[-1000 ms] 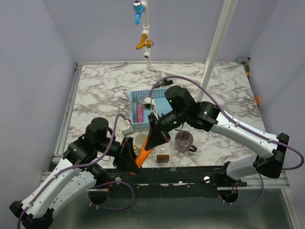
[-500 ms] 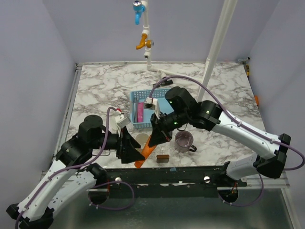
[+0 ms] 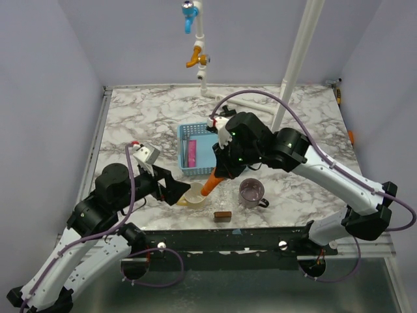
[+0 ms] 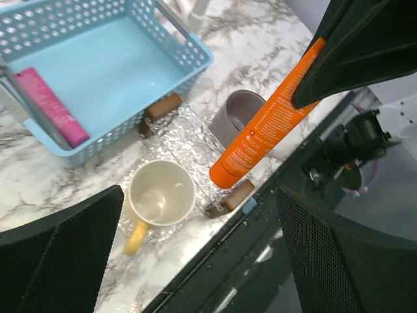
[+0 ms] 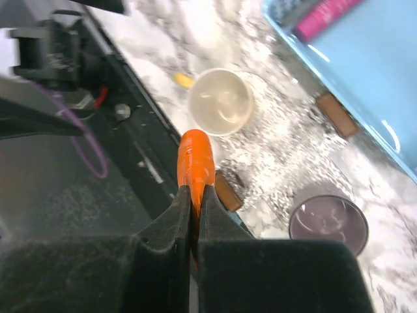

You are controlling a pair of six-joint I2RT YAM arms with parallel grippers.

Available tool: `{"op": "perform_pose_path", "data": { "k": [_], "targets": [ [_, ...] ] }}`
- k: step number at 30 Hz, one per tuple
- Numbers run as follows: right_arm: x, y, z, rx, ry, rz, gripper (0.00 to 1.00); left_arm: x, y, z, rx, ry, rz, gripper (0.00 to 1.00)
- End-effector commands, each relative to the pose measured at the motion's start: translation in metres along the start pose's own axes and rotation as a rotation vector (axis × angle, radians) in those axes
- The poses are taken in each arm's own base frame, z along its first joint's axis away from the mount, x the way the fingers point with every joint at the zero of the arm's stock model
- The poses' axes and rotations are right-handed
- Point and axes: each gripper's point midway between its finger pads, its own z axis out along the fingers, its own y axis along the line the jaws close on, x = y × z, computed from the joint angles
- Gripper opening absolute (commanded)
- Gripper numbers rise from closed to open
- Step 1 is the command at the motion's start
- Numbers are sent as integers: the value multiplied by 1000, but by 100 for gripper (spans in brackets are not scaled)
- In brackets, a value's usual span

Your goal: Prepare toiletry sets of a toothbrush and toothpaste on the tray

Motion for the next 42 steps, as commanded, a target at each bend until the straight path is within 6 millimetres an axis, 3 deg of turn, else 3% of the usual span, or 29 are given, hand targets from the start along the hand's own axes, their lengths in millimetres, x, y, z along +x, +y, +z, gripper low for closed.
{"op": "perform_pose_path", "data": {
  "k": [1, 16, 42],
  "targets": [
    [12, -42, 11, 247, 70, 44, 0, -12, 29, -3, -155, -93, 39, 99],
    [19, -97, 43, 558, 132, 82, 0, -1, 58, -3, -263, -147, 89, 99],
    [39, -110, 83, 573, 146, 96, 0, 2, 61, -1, -274, -134, 88, 99]
  ]
}}
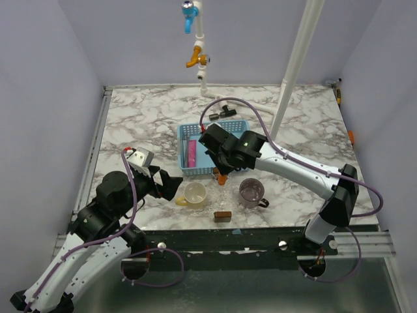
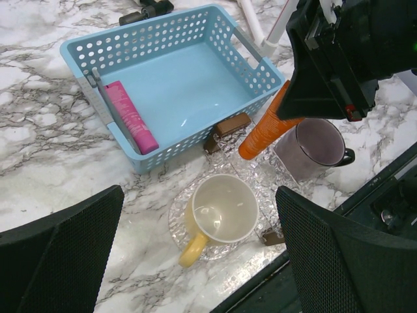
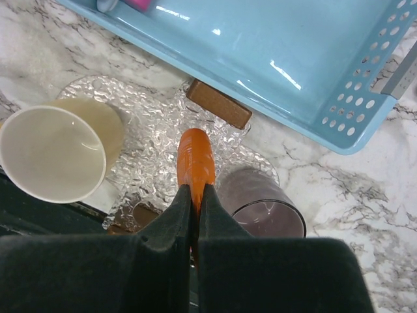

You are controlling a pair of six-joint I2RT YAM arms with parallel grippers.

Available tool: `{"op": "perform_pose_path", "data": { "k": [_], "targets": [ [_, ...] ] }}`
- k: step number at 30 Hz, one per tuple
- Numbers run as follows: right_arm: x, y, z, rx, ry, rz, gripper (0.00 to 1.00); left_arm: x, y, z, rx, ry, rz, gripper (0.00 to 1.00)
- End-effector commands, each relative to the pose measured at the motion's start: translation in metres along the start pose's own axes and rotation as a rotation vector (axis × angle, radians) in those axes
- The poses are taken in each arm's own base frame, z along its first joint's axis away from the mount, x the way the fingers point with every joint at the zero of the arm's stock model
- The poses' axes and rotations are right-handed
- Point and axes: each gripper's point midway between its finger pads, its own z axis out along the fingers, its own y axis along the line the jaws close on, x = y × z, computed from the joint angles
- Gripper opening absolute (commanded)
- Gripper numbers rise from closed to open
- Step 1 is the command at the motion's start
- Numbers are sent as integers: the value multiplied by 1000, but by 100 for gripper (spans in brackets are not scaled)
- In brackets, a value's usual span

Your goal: Prepare toiletry sets of a toothbrush and toothpaste on the tray

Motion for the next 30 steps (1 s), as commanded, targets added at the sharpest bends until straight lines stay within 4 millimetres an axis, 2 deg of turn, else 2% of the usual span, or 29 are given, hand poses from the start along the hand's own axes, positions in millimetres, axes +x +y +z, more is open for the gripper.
{"op": "perform_pose_path", "data": {
  "k": [1, 17, 30],
  "targets": [
    [-4, 5, 11, 9, -29, 20, 0, 3, 6, 4, -26, 0, 13, 99],
    [12, 9, 37, 16, -14, 47, 0, 4, 8, 4, -36, 1, 13, 99],
    [20, 11, 46, 18, 11, 43, 0, 4, 8, 4, -37, 1, 13, 99]
  ]
}}
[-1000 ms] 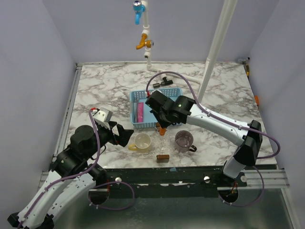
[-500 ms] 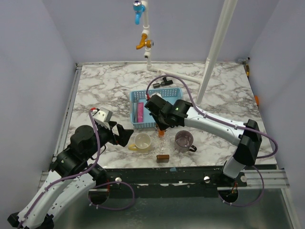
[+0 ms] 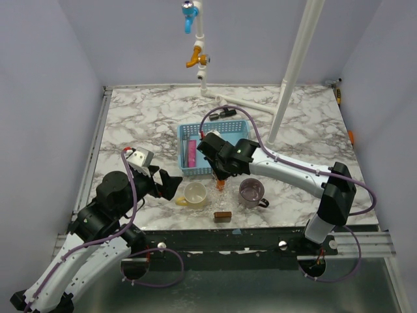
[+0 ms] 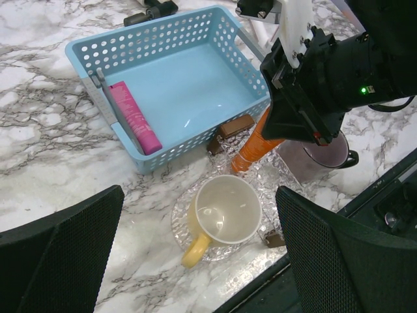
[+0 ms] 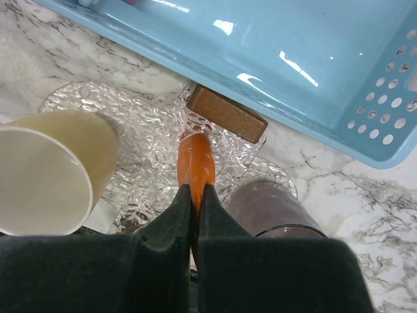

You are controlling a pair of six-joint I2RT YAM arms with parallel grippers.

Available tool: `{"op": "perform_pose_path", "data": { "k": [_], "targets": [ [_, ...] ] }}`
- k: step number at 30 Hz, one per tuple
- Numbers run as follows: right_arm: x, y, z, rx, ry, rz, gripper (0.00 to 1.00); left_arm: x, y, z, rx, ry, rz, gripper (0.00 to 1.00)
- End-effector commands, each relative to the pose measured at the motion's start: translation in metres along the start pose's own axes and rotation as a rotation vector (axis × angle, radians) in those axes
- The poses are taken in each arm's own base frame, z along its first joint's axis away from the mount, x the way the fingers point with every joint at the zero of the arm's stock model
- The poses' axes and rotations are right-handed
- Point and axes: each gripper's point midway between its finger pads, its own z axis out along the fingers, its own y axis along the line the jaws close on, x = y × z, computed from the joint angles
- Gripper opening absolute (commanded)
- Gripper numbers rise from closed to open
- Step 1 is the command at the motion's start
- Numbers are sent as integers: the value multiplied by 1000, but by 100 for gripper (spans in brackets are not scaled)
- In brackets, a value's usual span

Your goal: Prepare toiletry sets of a toothbrush and toothpaste on the tray

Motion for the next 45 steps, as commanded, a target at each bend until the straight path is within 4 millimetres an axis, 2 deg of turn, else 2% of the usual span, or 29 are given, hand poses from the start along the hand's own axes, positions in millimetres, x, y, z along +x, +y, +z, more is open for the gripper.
{"op": "perform_pose_path", "data": {
  "k": [1, 3, 7, 14, 18, 20, 24, 33, 39, 45],
  "targets": [
    [0, 3, 8, 11, -7, 8, 0, 5, 6, 4, -25, 6, 11, 99],
    [1, 3, 8, 13, -4, 6, 5, 5, 6, 4, -24, 7, 11, 99],
    [-3, 1, 4, 20, -13, 11, 23, 5, 6, 4, -24, 8, 11, 99],
    [-21, -2, -12, 29, -63, 21, 38, 5, 6, 5, -25, 10, 11, 99],
    [-40, -3, -27, 22, -119, 35, 42, 6, 6, 5, -26, 12, 11, 99],
    [-52, -1, -34, 14, -151, 40, 48, 6, 6, 6, -28, 16, 11, 99],
    [-74, 2, -41, 16, -200, 48, 52, 6, 7, 6, -30, 16, 12, 99],
    [-119, 7, -17, 30, -247, 86, 54, 5, 11, 5, -54, 8, 10, 99],
    [-135, 3, 14, 12, -230, 154, 51, 5, 13, 4, -67, 4, 12, 99],
    [-142, 8, 48, -23, -202, 226, 49, 3, 15, 4, -77, -3, 13, 99]
  ]
}}
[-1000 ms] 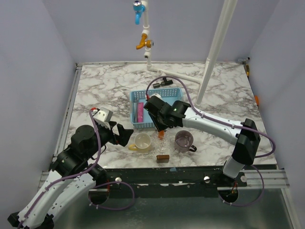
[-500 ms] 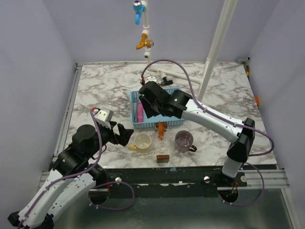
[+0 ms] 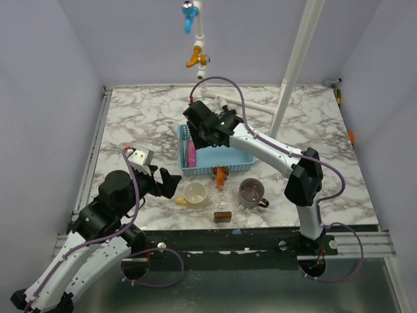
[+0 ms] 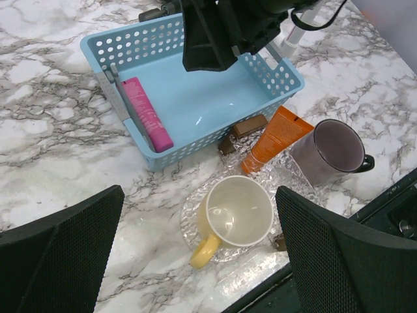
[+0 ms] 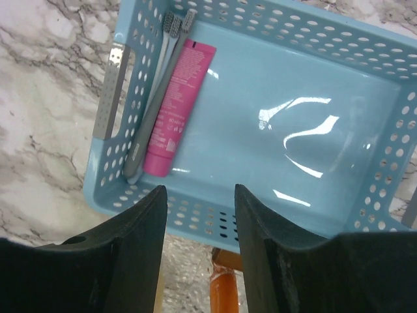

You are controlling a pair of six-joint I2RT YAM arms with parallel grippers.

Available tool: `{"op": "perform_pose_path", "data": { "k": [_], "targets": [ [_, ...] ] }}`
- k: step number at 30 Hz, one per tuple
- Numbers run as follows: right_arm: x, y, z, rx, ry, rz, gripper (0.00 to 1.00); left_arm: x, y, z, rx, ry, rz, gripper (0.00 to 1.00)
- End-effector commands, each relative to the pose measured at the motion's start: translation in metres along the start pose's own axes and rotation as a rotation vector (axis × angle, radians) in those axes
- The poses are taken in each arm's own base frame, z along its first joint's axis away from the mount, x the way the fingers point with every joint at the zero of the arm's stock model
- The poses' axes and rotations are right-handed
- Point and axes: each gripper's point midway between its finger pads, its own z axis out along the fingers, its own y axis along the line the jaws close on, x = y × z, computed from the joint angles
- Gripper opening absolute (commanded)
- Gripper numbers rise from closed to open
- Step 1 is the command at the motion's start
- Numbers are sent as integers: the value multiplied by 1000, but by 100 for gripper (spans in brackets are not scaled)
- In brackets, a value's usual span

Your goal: Prepare toiletry sets of a toothbrush and toothpaste on the tray

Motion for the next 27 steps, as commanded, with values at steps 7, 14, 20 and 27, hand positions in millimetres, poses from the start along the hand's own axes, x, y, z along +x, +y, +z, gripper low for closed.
{"op": "perform_pose_path", "data": {
  "k": [7, 14, 20, 27],
  "targets": [
    [-10, 24, 58, -73, 1, 174, 46, -2, 8, -1, -37, -20, 11, 99],
    [-4, 32, 93, -90, 25, 257, 43, -2, 8, -1, -36, -24, 12, 99],
    [1, 31, 118, -76, 40, 301, 43, -2, 8, -2, -37, -23, 12, 99],
    [3, 30, 146, -73, 44, 356, 41, -2, 8, -1, -37, -22, 12, 99]
  ]
}}
